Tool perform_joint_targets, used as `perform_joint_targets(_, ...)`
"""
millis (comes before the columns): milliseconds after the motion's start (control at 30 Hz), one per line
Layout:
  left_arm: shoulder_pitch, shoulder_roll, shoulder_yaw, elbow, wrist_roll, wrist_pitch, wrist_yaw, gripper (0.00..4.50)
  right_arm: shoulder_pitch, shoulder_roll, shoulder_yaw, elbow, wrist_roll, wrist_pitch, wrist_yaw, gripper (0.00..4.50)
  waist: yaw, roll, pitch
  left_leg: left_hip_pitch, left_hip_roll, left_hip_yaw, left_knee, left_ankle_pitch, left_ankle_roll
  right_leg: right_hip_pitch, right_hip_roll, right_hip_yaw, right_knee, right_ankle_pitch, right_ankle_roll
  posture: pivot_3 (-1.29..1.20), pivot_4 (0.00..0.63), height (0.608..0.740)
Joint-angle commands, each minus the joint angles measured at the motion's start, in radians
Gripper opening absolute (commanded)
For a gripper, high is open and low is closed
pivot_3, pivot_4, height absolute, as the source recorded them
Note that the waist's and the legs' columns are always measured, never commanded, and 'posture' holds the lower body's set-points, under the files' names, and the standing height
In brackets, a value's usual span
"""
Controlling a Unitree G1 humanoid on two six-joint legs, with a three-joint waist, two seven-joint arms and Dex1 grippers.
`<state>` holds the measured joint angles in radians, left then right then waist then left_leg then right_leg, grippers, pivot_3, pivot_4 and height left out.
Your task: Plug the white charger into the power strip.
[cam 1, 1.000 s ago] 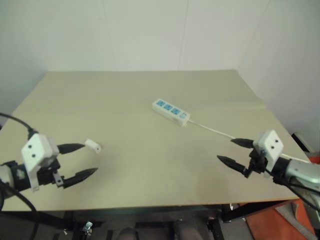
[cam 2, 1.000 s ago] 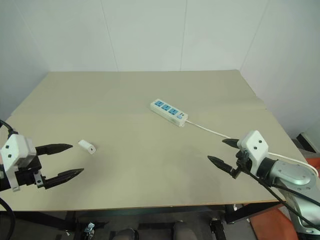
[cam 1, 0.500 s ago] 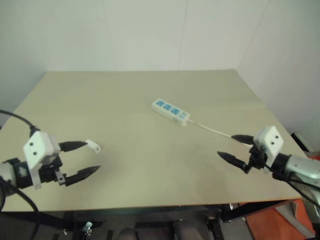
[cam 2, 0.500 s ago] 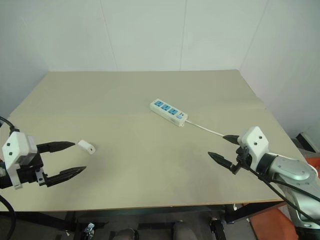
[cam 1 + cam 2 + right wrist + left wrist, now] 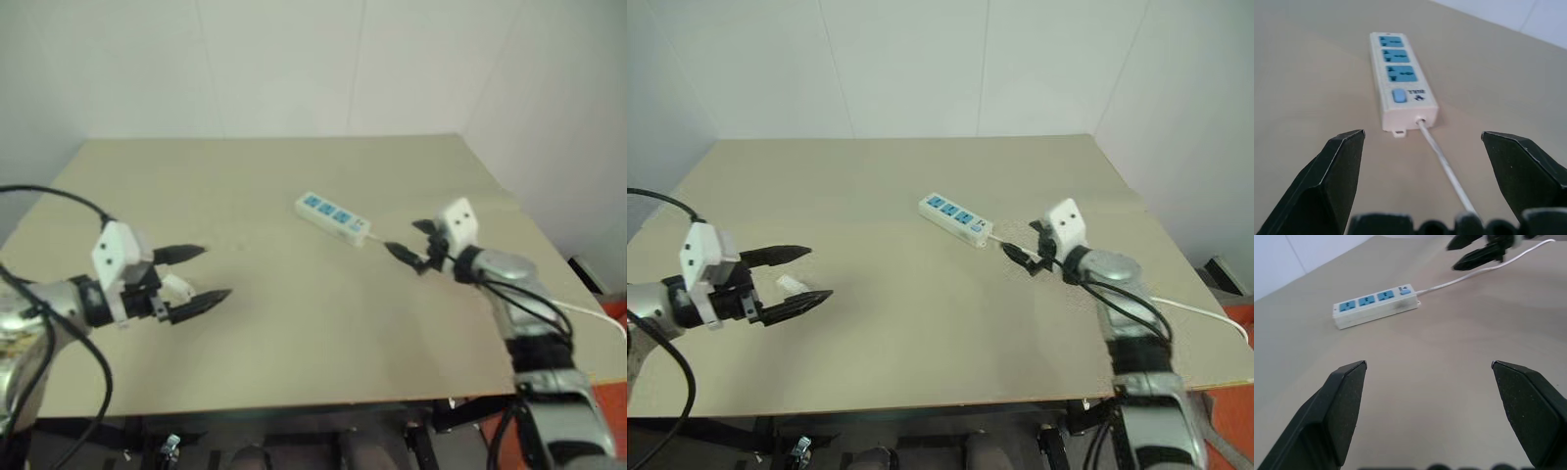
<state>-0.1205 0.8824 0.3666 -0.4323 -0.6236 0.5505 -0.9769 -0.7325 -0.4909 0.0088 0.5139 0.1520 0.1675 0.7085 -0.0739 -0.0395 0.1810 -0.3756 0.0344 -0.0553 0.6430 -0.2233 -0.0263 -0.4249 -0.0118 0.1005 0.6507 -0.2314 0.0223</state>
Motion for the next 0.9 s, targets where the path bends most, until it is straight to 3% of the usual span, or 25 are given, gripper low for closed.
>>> perform_joint_targets(33, -0.024, 0.003, -0.007, 0.006, 0.006, -0.04, -0.008, 4.47, -0.124, 0.03, 0.022, 0.238, -0.072, -0.151, -0.03, 4.5, 0.0, 0.0, 0.0, 0.0, 0.0, 0.0, 0.0, 0.0, 0.0, 0.0, 0.0, 0.0, 0.0, 0.001, -0.001, 0.0, 0.15, 0.74)
perform_joint_targets(233, -0.013, 0.011, 0.007, 0.012, 0.003, -0.062, -0.025, 4.47, -0.298, 0.079, 0.025, 0.621, -0.15, -0.274, -0.098, 4.5, 0.0, 0.0, 0.0, -0.002, 0.0, 0.0, 0.0, 0.0, 0.0, 0.0, 0.0, 0.0, -0.003, 0.005, -0.006, 0.0, 0.15, 0.74)
perform_joint_targets(533, 0.041, 0.014, 0.037, -0.008, 0.001, -0.078, -0.026, 4.47, -0.358, 0.116, 0.024, 0.785, -0.226, -0.228, -0.19, 4.5, -0.023, 0.0, 0.0, -0.002, 0.0, 0.0, 0.0, 0.0, 0.0, 0.0, -0.001, 0.0, -0.003, 0.006, -0.006, 0.0, 0.15, 0.74)
perform_joint_targets(667, 0.061, 0.014, 0.052, -0.016, 0.002, -0.08, -0.024, 4.5, -0.361, 0.12, 0.004, 0.797, -0.222, -0.197, -0.177, 3.57, -0.025, 0.0, 0.0, -0.001, 0.0, -0.001, 0.0, 0.0, 0.0, 0.001, 0.0, 0.0, -0.003, 0.006, -0.006, 0.0, 0.15, 0.74)
perform_joint_targets(900, 0.073, 0.017, 0.055, -0.016, 0.002, -0.088, -0.026, 4.5, -0.347, 0.119, -0.003, 0.785, -0.219, -0.187, -0.093, 1.1, -0.027, 0.0, 0.0, 0.0, 0.0, -0.001, 0.0, 0.0, 0.0, 0.001, 0.0, 0.0, -0.003, 0.005, -0.006, 0.0, 0.15, 0.74)
